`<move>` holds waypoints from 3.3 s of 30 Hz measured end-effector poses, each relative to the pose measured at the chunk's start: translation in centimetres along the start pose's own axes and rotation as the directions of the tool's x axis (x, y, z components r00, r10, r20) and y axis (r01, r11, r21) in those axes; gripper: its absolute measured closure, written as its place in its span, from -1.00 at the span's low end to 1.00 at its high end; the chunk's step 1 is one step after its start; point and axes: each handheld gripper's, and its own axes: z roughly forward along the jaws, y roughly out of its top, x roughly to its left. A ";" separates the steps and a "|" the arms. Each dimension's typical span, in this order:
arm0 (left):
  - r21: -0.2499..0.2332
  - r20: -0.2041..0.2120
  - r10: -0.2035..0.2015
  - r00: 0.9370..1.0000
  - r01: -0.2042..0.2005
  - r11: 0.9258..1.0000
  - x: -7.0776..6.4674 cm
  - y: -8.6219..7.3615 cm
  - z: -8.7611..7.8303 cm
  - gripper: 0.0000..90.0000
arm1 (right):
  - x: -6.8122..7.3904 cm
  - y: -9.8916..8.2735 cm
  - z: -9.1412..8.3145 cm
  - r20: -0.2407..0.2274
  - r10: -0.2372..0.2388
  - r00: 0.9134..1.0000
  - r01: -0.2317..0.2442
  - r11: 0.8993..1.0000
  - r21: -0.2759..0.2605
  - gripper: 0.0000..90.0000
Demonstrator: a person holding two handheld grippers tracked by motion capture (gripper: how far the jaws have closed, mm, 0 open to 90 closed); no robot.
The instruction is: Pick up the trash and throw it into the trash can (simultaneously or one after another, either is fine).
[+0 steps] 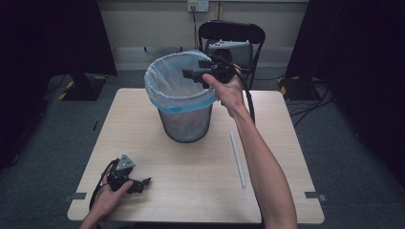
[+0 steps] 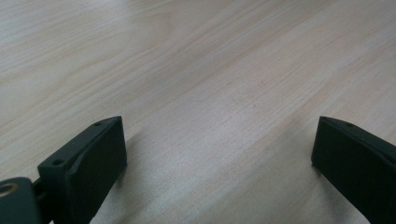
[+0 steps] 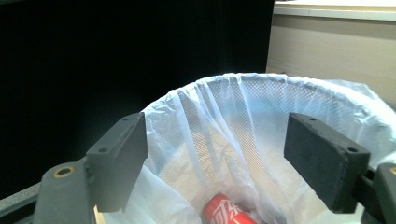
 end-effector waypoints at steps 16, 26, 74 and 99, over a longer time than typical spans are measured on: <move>0.000 0.002 -0.002 1.000 0.002 1.000 0.0 0.0 0.0 -0.94 | -0.6 -0.5 -4.3 0.032 -0.010 0.999 0.011 0.999 -0.042 -0.51; 0.000 0.002 0.000 1.000 0.000 1.000 0.0 0.0 0.0 -0.94 | -0.2 -1.6 -7.1 0.038 -0.022 0.999 0.025 0.998 -0.066 -0.50; 0.001 0.000 0.002 1.000 -0.002 1.000 0.0 0.0 0.0 -0.94 | -0.7 -21.2 -12.7 0.146 0.071 0.987 -0.098 0.978 0.186 -0.15; 0.001 0.000 0.006 1.000 -0.006 1.000 0.0 0.0 0.0 -0.94 | 0.2 -31.8 -12.2 0.229 0.063 0.971 -0.149 0.913 0.379 0.42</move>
